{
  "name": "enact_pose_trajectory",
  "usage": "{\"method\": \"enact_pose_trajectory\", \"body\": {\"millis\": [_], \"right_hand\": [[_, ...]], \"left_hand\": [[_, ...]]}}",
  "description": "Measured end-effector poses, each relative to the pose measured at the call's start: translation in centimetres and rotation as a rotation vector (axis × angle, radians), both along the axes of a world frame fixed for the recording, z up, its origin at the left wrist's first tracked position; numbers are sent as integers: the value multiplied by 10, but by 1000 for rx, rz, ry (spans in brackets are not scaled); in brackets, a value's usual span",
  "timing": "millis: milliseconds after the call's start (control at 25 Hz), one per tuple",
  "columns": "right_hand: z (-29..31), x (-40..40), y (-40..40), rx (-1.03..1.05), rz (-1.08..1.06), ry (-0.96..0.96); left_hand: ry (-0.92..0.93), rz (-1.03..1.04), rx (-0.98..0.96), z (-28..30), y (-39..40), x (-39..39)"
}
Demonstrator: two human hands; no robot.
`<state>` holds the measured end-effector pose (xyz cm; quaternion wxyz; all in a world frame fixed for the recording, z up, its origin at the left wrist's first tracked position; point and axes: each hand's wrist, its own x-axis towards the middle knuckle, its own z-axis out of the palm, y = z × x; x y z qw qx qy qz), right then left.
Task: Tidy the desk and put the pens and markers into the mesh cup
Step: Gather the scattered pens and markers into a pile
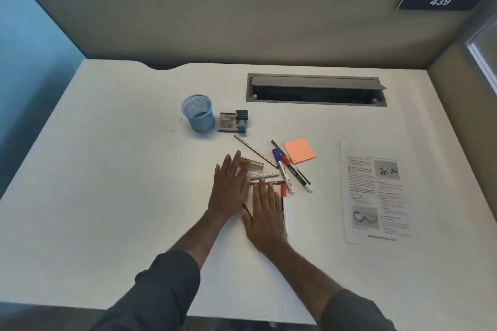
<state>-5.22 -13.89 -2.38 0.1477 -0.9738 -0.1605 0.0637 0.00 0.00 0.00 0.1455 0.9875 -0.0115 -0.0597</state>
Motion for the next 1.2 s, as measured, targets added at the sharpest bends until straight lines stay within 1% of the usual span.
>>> {"method": "enact_pose_trajectory", "body": {"millis": [120, 280, 400, 480, 640, 800, 1200], "right_hand": [[-4, -3, 4, -30, -46, 1], [-11, -4, 3, -109, -11, 28], [-12, -3, 10, -137, 15, 50], [-11, -4, 16, -117, 40, 61], [-8, -3, 25, -58, 68, 42], [-6, -2, 39, -46, 122, 16], [-9, 6, 84, -43, 150, 10]], "left_hand": [[-16, -59, 46, -5, 2, 8], [-28, -91, 68, -10, 4, 13], [-11, -90, 48, -13, 9, 14], [-5, -89, 9, -14, 13, 12], [-17, -65, 7, -17, 25, 7], [-39, -45, -18, -19, 42, 2], [-83, 48, -17, -25, 99, -14]]}}
